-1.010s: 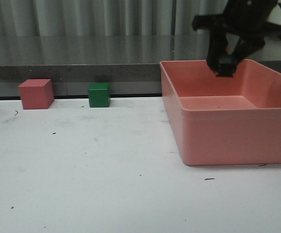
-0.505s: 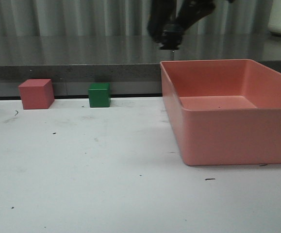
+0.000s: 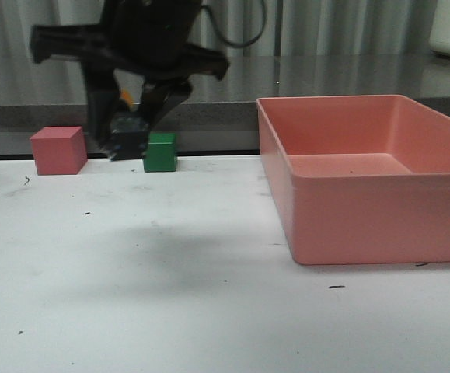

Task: Place and stand button with both arms
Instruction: 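Carry the button with the right gripper toward the left arm's side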

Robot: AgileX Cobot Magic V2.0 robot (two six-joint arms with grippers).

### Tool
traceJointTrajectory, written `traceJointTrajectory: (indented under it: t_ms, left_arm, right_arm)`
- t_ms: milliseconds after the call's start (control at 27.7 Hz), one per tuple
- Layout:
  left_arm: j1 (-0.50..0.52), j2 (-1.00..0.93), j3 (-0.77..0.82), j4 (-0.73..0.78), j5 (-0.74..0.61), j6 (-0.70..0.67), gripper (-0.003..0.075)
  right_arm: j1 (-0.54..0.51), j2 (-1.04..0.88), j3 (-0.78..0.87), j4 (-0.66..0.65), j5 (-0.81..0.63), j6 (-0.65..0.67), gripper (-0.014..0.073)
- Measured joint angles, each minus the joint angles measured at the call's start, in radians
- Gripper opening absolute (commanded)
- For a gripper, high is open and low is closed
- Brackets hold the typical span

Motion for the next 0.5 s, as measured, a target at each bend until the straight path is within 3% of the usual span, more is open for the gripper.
traceJointTrajectory:
  t_ms: [216,505]
  left_arm:
    - [0.0,0.0,0.0,0.0,0.0,0.0,0.0618]
    - [0.0,0.0,0.0,0.0,0.0,0.0,0.0618]
  right_arm:
    - [0.028,0.143,-0.116,0.034,0.048,0.049,0.029]
    - [0.028,0.255,-0.145,0.105,0.038,0.1,0.029]
